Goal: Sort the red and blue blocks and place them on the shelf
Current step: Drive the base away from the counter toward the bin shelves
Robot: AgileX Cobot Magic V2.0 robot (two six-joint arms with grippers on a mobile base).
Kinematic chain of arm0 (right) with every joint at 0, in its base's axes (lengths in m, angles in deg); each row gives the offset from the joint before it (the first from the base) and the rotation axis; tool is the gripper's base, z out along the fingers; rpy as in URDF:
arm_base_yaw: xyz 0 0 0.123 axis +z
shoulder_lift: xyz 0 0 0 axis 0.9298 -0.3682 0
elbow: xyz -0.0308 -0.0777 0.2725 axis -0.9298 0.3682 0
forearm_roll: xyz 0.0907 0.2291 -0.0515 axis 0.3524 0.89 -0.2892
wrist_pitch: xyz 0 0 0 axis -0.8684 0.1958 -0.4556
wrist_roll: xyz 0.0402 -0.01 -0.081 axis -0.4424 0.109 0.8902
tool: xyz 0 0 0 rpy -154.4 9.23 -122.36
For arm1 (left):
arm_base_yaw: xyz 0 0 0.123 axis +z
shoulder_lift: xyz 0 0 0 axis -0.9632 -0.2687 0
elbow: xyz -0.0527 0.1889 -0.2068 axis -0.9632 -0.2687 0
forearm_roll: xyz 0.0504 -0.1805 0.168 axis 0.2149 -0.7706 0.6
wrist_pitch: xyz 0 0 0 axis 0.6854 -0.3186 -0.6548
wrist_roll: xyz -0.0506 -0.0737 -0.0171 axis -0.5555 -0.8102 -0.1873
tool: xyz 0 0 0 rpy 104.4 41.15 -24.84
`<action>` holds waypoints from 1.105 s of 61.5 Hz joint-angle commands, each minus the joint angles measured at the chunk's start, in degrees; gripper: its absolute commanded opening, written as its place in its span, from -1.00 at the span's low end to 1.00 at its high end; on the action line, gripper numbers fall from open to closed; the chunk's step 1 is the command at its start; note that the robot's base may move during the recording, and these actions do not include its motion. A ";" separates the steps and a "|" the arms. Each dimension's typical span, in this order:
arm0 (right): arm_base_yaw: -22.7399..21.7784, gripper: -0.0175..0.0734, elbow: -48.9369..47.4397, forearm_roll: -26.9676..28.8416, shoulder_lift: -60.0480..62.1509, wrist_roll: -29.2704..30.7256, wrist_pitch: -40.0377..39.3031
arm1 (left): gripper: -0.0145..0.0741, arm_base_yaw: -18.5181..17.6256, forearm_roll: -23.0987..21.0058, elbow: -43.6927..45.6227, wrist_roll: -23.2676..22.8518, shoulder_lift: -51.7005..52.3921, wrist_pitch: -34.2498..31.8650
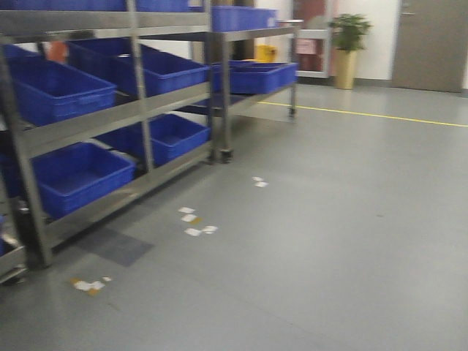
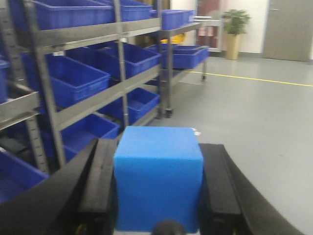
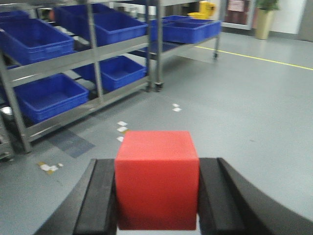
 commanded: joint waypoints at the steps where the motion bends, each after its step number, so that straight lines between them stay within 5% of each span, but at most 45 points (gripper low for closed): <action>1: -0.43 -0.50 -1.53 -0.33 -0.56 0.37 -4.85 | -0.39 0.07 -0.15 1.60 0.03 -0.58 -5.25; 68: -0.43 -0.50 -1.53 -0.33 -0.56 0.37 -4.85 | -0.39 0.07 -0.15 1.60 0.03 -0.58 -5.25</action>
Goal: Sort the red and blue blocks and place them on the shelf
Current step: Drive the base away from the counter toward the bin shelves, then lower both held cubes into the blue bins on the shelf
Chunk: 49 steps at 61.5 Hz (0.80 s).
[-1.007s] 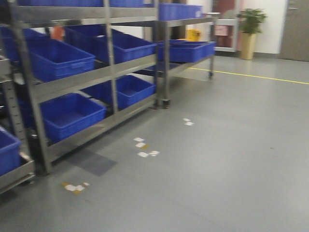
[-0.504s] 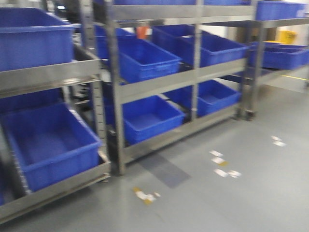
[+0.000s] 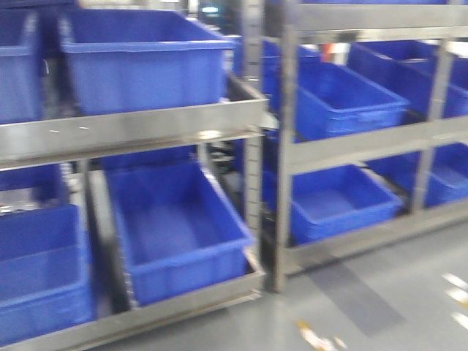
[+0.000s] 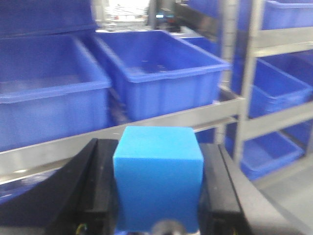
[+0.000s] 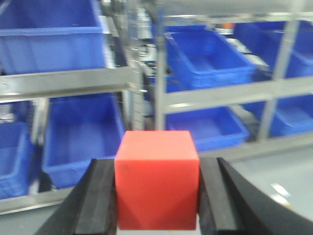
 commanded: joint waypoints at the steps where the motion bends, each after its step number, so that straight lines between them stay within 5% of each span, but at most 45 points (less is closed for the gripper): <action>1: -0.43 -0.50 -1.53 -0.33 -0.56 0.37 -4.85 | -0.39 0.07 -0.15 1.60 0.03 -0.58 -5.25; 49: -0.43 -0.50 -1.53 -0.33 -0.56 0.37 -4.85 | -0.39 0.07 -0.15 1.60 0.03 -0.58 -5.25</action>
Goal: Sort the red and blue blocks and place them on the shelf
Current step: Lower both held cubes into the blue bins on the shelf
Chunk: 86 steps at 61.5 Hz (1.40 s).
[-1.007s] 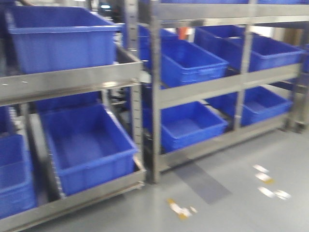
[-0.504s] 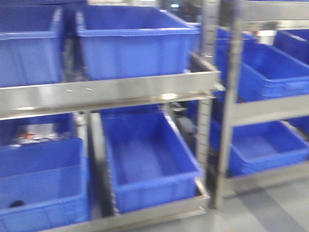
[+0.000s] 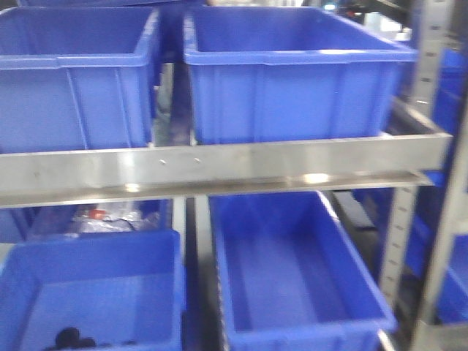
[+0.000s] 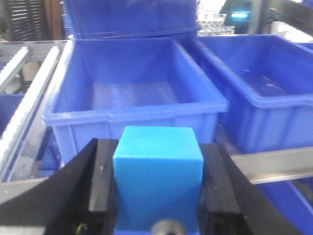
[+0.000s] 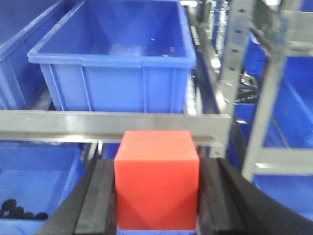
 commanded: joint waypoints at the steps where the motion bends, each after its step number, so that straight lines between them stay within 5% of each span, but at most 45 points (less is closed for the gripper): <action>1: -0.43 -0.50 -1.53 -0.33 -0.56 0.37 -4.85 | -0.39 0.07 -0.15 1.60 0.03 -0.58 -5.25; 86: -0.43 -0.50 -1.53 -0.33 -0.56 0.37 -4.85 | -0.39 0.07 -0.15 1.60 0.03 -0.58 -5.25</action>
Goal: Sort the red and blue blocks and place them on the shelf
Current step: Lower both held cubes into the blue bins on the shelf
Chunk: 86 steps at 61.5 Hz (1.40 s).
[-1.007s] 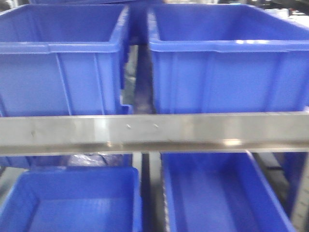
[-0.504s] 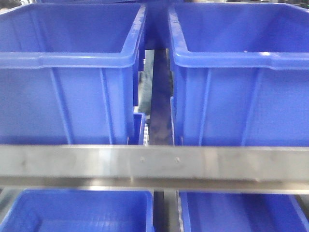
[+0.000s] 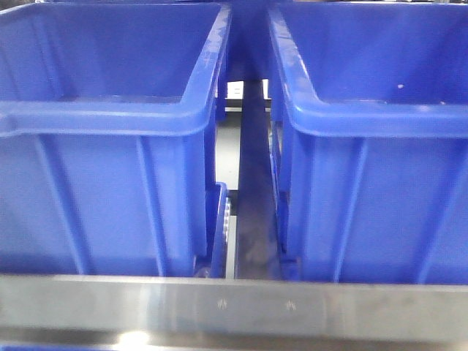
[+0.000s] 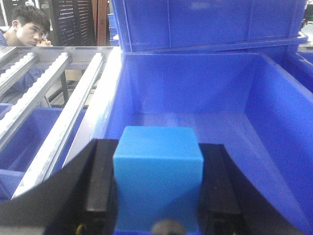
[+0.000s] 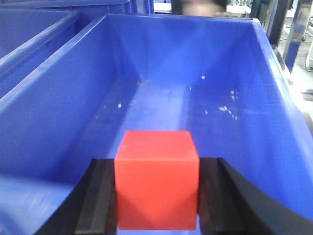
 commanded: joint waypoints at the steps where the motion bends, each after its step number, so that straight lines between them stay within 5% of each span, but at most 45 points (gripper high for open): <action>1: -0.43 -0.50 -1.53 -0.33 -0.56 0.37 -4.85 | -0.39 0.07 -0.15 1.60 0.03 -0.58 -5.25; 86: -0.43 -0.50 -1.48 -0.83 -0.56 0.47 -8.15 | -0.39 0.07 -0.37 1.60 0.03 -0.58 -5.53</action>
